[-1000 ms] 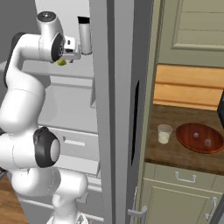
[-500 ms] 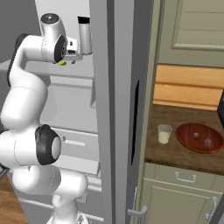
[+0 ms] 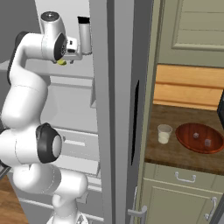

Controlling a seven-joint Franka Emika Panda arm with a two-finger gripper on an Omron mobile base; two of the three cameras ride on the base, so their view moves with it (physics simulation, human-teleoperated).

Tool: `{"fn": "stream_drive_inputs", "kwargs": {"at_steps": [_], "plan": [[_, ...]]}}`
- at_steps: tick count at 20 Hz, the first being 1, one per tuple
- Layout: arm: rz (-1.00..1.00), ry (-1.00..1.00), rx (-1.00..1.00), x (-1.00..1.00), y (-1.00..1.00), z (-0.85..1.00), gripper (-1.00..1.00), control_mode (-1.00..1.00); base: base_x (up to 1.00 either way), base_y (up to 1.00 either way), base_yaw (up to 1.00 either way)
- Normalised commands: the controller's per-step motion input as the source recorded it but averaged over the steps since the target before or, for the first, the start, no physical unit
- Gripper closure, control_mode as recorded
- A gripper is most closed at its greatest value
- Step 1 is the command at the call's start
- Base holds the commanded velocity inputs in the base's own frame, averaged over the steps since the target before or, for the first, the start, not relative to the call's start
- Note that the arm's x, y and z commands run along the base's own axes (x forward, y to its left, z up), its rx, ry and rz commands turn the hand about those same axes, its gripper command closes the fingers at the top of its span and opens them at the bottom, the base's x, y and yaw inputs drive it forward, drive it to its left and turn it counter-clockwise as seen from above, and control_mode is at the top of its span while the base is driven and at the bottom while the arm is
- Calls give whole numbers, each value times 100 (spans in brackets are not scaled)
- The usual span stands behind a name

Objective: Grab a lemon wedge from the fridge and one ice cube from the ice bowl, and put them in the glass of lemonade.

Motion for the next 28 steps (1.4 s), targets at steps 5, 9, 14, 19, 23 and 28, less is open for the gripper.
{"fn": "stream_drive_inputs", "kwargs": {"at_steps": [5, 9, 14, 19, 23, 28], "plan": [[0, 3, 0, 0, 1, 0, 100, -100, 0, 0, 0], [0, 0, 0, -14, 0, 0, 100, -100, 0, 0, 0], [0, 0, 0, -58, 0, 0, 100, -100, 0, 0, 0], [-1, -2, 0, -95, 0, 1, 100, -100, 0, 0, 0], [-3, -1, 0, -100, -6, 12, 100, -100, 0, 0, 0], [-9, 1, 0, -100, -17, 5, 100, -100, 0, 0, 0]]}}
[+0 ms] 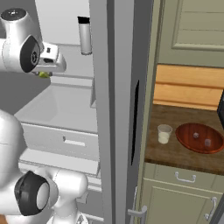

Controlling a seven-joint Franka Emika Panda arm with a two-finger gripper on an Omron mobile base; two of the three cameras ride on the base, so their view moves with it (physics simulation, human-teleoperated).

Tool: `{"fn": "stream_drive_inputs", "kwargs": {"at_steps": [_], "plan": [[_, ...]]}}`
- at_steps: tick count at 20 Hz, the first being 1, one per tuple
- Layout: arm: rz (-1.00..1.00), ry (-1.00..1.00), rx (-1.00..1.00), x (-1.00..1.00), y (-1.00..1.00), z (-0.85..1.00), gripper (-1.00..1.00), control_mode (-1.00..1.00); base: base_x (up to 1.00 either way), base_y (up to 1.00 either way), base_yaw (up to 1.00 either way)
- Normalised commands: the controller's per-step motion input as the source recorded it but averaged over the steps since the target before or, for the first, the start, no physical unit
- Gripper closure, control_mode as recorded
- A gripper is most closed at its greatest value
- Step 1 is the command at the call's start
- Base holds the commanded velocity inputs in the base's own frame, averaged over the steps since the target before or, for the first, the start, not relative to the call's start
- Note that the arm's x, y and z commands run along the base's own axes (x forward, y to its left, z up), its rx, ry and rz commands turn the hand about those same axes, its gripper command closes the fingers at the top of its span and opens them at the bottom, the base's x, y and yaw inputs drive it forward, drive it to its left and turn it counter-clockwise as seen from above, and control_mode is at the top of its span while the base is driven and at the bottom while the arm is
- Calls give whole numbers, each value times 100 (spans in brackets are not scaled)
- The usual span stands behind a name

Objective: Grab a lemon wedge from the fridge and one ice cube from the ice bowl, and put them in the glass of lemonade.

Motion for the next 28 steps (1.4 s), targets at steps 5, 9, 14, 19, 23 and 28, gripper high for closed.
{"fn": "stream_drive_inputs", "kwargs": {"at_steps": [5, 9, 14, 19, 23, 28], "plan": [[-19, 5, 0, -100, -25, -10, 100, -100, 0, 0, 0], [-20, 7, 0, -100, -31, -28, 100, -100, 0, 0, 0], [-18, 9, 5, -88, -38, -39, 100, -100, 0, 0, 0], [-13, 11, 2, -54, -26, -25, 100, -100, 0, 0, 0], [0, 5, 0, 0, 0, 0, 100, -100, 0, 0, 0], [0, 0, 0, 0, 0, 0, 100, -100, 0, 0, 0]]}}
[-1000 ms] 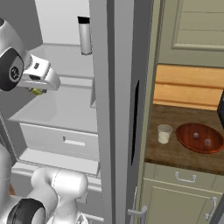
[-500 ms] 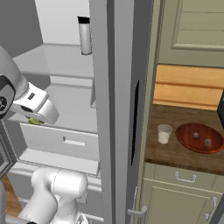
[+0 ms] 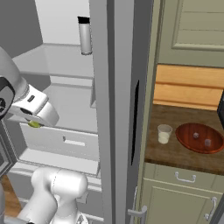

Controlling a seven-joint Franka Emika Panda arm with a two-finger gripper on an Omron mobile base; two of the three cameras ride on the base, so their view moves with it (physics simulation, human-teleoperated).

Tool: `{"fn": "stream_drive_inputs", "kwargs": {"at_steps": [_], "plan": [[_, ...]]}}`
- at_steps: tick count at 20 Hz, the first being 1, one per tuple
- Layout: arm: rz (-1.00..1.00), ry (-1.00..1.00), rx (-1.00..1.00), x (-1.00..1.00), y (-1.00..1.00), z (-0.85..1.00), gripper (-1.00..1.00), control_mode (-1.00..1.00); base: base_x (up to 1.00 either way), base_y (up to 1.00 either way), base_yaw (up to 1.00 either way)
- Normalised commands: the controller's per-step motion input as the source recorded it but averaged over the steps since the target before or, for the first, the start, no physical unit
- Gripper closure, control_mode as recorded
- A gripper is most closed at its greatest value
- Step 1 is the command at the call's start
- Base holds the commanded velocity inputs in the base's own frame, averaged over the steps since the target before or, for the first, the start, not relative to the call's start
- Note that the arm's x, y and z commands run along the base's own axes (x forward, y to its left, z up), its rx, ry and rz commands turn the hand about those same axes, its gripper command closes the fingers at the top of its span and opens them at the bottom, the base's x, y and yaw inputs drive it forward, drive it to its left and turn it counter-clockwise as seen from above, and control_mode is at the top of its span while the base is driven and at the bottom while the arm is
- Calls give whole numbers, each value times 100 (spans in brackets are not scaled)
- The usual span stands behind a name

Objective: Grab a lemon wedge from the fridge and one ice cube from the ice bowl, and put them in the glass of lemonade.

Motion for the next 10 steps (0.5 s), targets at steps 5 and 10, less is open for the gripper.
{"fn": "stream_drive_inputs", "kwargs": {"at_steps": [5, 10], "plan": [[0, 0, 0, 0, 0, 0, 100, 100, -62, 3, -4], [0, 0, 0, 0, 0, 0, 100, 100, -100, 18, -39]]}}
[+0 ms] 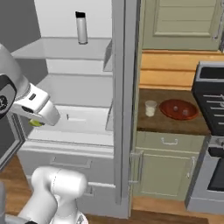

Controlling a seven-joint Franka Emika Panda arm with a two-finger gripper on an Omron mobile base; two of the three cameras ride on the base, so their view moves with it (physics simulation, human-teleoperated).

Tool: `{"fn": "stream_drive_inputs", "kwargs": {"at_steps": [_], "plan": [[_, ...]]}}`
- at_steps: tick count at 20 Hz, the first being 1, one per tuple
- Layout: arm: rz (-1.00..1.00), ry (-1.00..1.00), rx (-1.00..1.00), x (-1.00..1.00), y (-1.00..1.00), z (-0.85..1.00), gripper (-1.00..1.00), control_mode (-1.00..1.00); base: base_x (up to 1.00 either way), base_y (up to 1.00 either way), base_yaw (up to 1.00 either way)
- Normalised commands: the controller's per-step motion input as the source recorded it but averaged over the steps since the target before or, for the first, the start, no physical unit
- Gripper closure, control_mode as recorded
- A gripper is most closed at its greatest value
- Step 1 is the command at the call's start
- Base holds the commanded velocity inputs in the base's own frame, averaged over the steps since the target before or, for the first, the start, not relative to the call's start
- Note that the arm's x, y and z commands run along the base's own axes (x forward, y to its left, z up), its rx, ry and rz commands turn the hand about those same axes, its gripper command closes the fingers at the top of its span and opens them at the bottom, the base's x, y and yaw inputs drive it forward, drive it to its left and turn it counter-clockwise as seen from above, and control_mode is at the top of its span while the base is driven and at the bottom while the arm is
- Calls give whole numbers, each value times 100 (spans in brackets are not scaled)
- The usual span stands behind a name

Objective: Grab a lemon wedge from the fridge and one ice cube from the ice bowl, and put them in the glass of lemonade.

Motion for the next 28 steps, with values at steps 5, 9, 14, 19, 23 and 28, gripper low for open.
{"fn": "stream_drive_inputs", "kwargs": {"at_steps": [5, 9, 14, 19, 23, 28], "plan": [[0, 0, 0, 0, 0, 0, 100, 100, -77, 5, -76], [0, 0, 0, 0, 0, 0, 100, 100, -10, 5, -95], [0, 0, 0, 0, 0, 0, 100, 100, 0, -14, -83], [0, 0, 0, 0, 0, 0, 100, 100, 25, -30, -43], [0, 0, 0, 0, 0, 0, 100, 100, 99, -13, 18], [0, 0, 0, 0, 0, 0, 100, 100, 100, -13, 69]]}}
